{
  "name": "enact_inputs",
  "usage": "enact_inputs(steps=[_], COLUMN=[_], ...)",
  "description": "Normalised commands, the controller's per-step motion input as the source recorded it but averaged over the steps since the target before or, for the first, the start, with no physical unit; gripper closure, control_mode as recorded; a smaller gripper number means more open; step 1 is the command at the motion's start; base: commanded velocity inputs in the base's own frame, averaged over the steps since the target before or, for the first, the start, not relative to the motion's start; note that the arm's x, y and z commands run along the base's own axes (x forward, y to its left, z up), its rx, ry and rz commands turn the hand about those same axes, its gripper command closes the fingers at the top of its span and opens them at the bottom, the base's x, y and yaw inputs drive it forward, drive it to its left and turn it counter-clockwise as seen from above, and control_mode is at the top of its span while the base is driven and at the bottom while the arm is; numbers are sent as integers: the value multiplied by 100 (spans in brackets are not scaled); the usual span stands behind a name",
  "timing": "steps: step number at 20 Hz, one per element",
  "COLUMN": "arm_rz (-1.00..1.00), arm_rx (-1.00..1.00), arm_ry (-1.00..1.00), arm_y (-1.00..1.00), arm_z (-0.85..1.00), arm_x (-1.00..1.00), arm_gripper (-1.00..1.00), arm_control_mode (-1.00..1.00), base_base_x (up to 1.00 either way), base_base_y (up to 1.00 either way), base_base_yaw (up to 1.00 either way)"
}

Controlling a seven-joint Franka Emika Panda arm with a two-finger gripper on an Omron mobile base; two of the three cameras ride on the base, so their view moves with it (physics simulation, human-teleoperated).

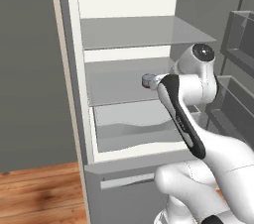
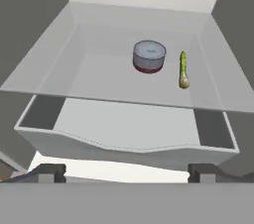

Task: Move the can and asparagus from the second highest shelf to the top shelf to make space. Then, place the pitcher from the counter on the cleared second highest shelf.

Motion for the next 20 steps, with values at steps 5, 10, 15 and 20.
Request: enact_inputs(steps=[5, 10, 15, 20], arm_rz=[-5, -6, -1, 0], arm_rx=[0, 0, 0, 0], arm_ry=[-13, 0, 1, 4], arm_y=[-25, -6, 0, 0], arm_z=[1, 11, 1, 0], arm_x=[6, 13, 16, 27], arm_gripper=[-100, -100, -100, -100], arm_control_mode=[-100, -100, -100, -100], base_base_x=[0, 0, 0, 0], base_base_y=[0, 0, 0, 0], base_base_yaw=[0, 0, 0, 0])
